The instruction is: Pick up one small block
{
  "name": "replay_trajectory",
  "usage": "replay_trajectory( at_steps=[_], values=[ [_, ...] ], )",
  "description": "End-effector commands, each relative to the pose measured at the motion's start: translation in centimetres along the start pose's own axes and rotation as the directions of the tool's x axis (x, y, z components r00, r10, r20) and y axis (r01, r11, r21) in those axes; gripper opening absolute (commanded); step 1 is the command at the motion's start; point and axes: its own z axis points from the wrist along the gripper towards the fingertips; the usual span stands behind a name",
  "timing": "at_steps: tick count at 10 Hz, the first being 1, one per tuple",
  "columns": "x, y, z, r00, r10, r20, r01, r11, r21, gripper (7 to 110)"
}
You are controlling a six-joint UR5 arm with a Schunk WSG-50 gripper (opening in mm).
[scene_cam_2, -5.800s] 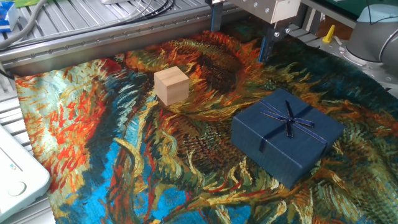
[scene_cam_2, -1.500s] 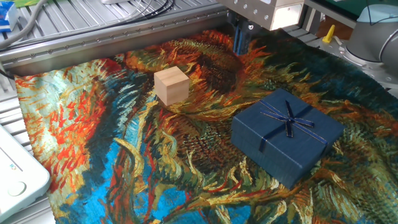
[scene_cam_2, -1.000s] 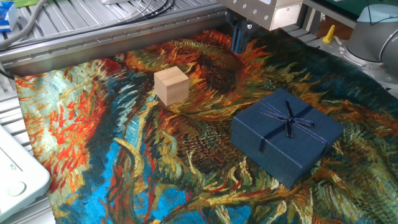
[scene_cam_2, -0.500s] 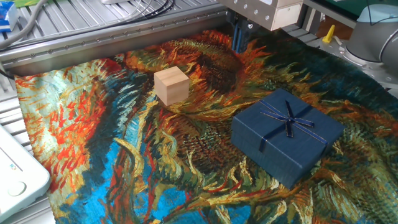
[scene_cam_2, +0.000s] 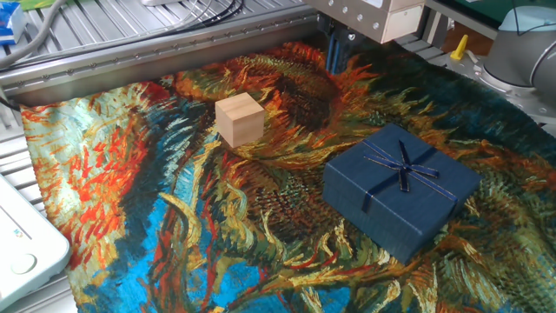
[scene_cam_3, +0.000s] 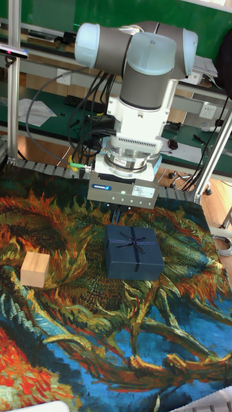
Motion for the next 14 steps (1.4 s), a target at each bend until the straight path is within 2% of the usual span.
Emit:
replay_trajectory(
  at_steps=[1,5,8,11,12,13,14],
  values=[
    [-0.1,0.2,0.4,1.0,-0.002,0.005,0.002,1.0,-0.018,7],
    [0.2,0.7,1.4,0.999,-0.044,0.005,0.044,0.999,-0.019,7],
    [0.6,1.1,5.2,0.997,-0.043,0.065,0.044,0.999,-0.019,7],
    [0.9,1.3,5.5,0.997,-0.055,0.06,0.057,0.998,-0.033,7],
    [0.8,0.7,5.4,0.995,-0.078,0.063,0.079,0.997,-0.008,7],
    [0.4,-1.3,5.0,0.989,-0.135,0.063,0.131,0.989,0.062,7],
    [0.2,-1.3,4.8,0.988,-0.137,0.064,0.134,0.99,0.051,7]
  ],
)
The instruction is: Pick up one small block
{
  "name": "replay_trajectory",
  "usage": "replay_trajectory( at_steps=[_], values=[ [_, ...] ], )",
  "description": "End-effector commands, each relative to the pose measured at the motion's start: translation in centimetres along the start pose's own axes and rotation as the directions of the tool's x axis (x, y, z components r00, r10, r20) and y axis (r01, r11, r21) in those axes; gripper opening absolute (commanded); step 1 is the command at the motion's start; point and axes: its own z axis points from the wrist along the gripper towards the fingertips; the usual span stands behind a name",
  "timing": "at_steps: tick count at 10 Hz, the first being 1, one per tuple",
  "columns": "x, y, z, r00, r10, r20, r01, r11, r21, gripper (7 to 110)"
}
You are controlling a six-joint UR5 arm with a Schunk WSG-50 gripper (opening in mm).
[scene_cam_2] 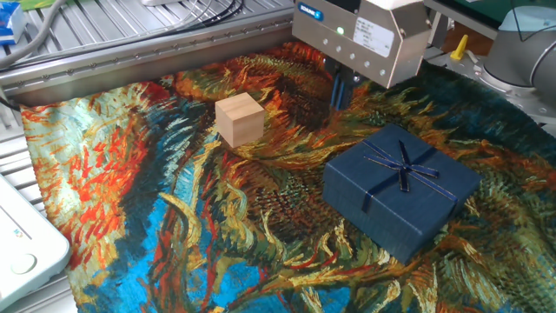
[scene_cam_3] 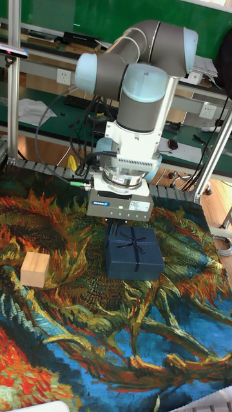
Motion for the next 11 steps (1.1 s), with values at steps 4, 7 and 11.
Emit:
replay_trajectory(
  at_steps=[4,7,11],
  values=[
    [-0.4,-2.4,-1.0,0.999,-0.052,0.0,0.052,0.998,0.026,7],
    [-0.7,-2.1,-1.1,0.999,-0.041,0.011,0.041,0.999,0.012,7],
    [-1.2,-0.5,-1.1,0.999,-0.03,0.032,0.031,0.998,-0.048,7]
  ],
)
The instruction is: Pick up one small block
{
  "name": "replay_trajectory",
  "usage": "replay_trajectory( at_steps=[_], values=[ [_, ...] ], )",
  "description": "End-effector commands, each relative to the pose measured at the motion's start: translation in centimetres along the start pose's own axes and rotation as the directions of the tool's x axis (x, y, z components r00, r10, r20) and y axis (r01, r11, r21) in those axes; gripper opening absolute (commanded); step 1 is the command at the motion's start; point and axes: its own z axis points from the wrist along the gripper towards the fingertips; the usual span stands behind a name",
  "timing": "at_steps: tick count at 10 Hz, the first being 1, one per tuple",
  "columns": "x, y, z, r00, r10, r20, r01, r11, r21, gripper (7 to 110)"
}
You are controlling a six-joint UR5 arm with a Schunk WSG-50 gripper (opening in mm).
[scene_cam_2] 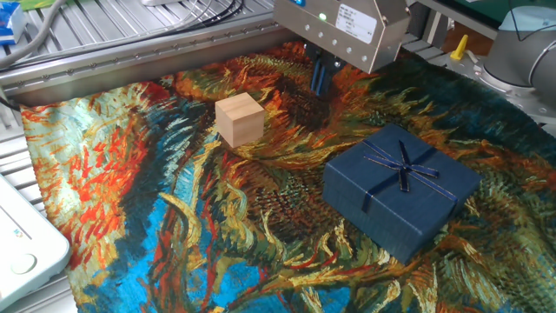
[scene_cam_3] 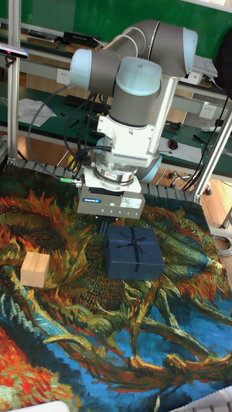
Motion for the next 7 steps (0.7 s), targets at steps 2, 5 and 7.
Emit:
replay_trajectory(
  at_steps=[2,5,7],
  values=[
    [1.2,2.4,-0.3,0.999,0.015,-0.051,-0.02,0.995,-0.101,7],
    [0.7,1.8,-0.2,0.994,0.106,-0.038,-0.109,0.991,-0.074,7],
    [1.3,0.5,-0.2,0.996,0.065,-0.055,-0.067,0.998,-0.022,7]
  ],
)
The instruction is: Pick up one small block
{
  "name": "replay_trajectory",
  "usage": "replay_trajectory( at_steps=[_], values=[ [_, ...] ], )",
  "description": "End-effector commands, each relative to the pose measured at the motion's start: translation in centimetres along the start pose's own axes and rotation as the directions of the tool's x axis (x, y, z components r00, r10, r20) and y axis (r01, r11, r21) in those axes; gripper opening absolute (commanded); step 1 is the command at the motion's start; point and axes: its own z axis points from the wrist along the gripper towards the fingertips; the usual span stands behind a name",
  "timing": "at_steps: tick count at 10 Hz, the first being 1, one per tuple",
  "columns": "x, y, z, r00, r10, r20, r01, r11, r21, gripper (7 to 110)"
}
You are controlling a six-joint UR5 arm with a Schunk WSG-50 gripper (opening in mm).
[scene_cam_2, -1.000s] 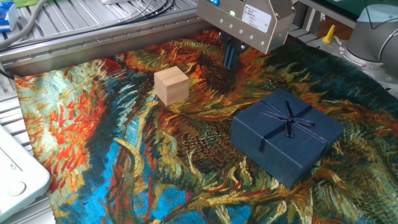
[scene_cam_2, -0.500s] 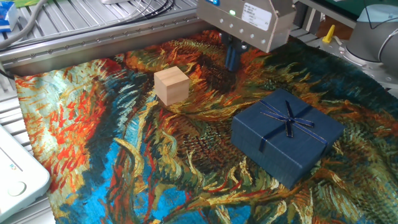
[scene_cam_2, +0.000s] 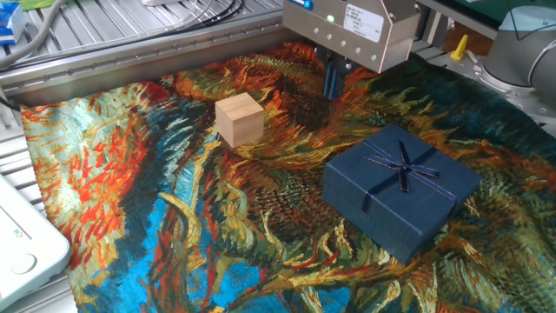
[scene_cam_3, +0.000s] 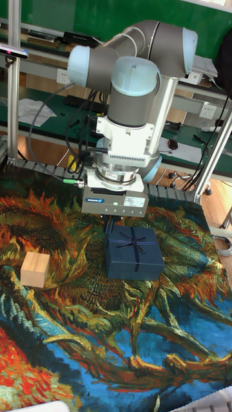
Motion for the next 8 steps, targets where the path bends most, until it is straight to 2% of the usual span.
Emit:
replay_trajectory(
  at_steps=[1,2,3,4,5,6,7,8],
  values=[
    [0.4,-1.1,-0.2,1.0,-0.018,-0.018,0.019,0.999,0.041,7],
    [0.7,-0.2,-0.1,0.999,-0.04,-0.03,0.04,0.999,0.005,7],
    [1.5,1.2,-0.2,0.996,-0.068,-0.055,0.065,0.996,-0.056,7],
    [1.5,1.9,-0.2,0.995,-0.087,-0.052,0.083,0.993,-0.082,7],
    [3.1,0.9,-0.3,0.984,-0.136,-0.117,0.13,0.99,-0.054,7],
    [2.8,0.7,-0.3,0.988,-0.109,-0.108,0.105,0.994,-0.042,7],
    [2.0,1.7,-0.3,0.993,-0.093,-0.075,0.087,0.993,-0.08,7],
    [1.9,2.8,-0.4,0.994,-0.09,-0.067,0.081,0.989,-0.12,7]
  ],
)
